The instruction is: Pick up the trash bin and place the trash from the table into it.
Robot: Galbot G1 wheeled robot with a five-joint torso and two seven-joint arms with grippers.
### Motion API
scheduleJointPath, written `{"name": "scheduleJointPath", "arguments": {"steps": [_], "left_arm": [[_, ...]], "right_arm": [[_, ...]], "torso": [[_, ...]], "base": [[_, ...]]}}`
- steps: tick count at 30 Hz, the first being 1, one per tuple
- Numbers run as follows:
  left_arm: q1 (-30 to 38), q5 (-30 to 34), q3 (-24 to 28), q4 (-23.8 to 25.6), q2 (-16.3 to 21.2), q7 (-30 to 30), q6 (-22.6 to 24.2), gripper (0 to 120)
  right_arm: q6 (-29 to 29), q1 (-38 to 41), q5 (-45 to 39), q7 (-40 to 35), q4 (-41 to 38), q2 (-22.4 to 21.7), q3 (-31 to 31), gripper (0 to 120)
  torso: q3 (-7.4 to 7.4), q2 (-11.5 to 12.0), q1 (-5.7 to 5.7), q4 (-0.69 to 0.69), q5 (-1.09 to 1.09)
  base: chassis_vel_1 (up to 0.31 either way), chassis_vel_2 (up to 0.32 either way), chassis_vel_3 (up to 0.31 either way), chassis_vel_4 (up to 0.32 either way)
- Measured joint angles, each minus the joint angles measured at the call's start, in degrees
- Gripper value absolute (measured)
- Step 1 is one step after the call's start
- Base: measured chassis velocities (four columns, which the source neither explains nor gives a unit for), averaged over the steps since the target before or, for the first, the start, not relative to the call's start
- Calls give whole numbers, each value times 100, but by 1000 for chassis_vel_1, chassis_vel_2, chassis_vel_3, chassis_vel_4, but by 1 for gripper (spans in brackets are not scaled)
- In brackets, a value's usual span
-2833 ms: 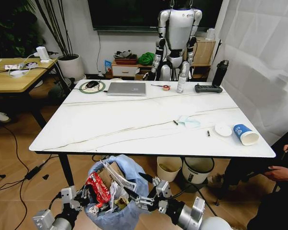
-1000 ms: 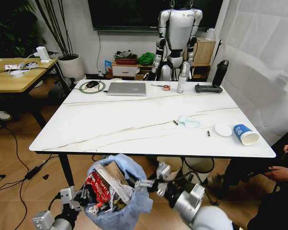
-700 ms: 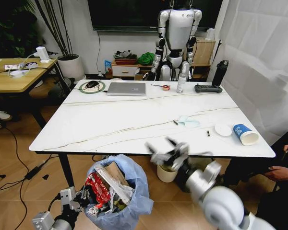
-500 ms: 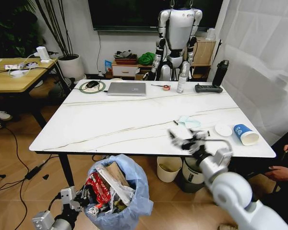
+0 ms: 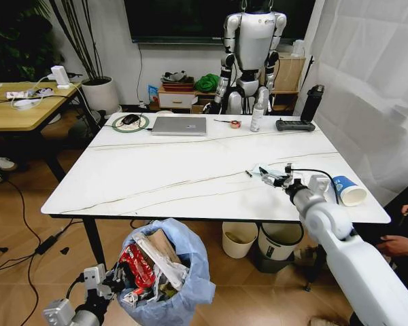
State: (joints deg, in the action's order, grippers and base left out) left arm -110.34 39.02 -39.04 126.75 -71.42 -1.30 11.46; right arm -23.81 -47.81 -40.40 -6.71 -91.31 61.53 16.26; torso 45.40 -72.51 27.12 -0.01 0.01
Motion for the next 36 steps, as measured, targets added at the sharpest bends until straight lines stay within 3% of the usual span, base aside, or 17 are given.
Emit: {"name": "scheduleJointPath", "arguments": {"steps": [5, 7, 10, 13, 15, 17, 21, 25, 27, 32, 36], "left_arm": [[15, 32, -6, -23, 21, 0, -2, 0], [15, 47, -10, -29, 38, -1, -2, 0], [22, 62, -14, -44, 56, -2, -2, 0], [55, 82, -13, -70, 72, -8, -2, 0], [59, 84, -10, -73, 72, -9, -2, 0], [65, 89, 0, -77, 72, -12, -2, 0], [66, 94, -1, -80, 78, -14, -2, 0], [62, 101, -5, -81, 81, -17, -2, 0], [62, 102, -4, -81, 81, -17, -2, 0], [68, 117, -4, -81, 100, -18, -2, 0], [74, 126, -5, -84, 101, -19, -2, 0]], "right_arm": [[226, 505, 315, 358, 983, 169, -158, 96], [286, 578, 377, 422, 1163, 176, -170, 88], [309, 588, 394, 465, 1240, 157, -176, 83], [318, 561, 397, 516, 1282, 124, -186, 68], [319, 555, 400, 525, 1292, 124, -191, 65], [328, 549, 425, 544, 1338, 130, -202, 53], [331, 535, 446, 556, 1356, 130, -217, 43], [339, 475, 514, 585, 1366, 116, -279, 23], [342, 463, 528, 592, 1366, 112, -285, 21], [378, 378, 612, 621, 1319, 79, -308, 0], [377, 331, 601, 620, 1207, 70, -280, 0]], "torso": [[0, 0, 0, 0, 0], [0, 0, 0, 0, -1], [0, 0, 0, -1, -1], [-1, 0, -1, -2, -2], [-1, 0, -1, -2, -1], [-1, 0, -1, -1, 0], [-1, 0, -1, -1, -1], [-1, 0, -1, -1, 0], [-1, 0, -1, -1, -1], [-2, -1, -1, -1, -2], [-1, -1, -1, -1, 0]], "base": [[0, 0, 0, 0], [0, 0, 0, 0], [0, 0, 0, 0], [0, 0, 0, 0], [0, 0, 0, 0], [0, 0, 0, 0], [0, 0, 0, 0], [0, 0, 0, 0], [0, 0, 0, 0], [0, 0, 0, 0], [0, 0, 0, 0]]}}
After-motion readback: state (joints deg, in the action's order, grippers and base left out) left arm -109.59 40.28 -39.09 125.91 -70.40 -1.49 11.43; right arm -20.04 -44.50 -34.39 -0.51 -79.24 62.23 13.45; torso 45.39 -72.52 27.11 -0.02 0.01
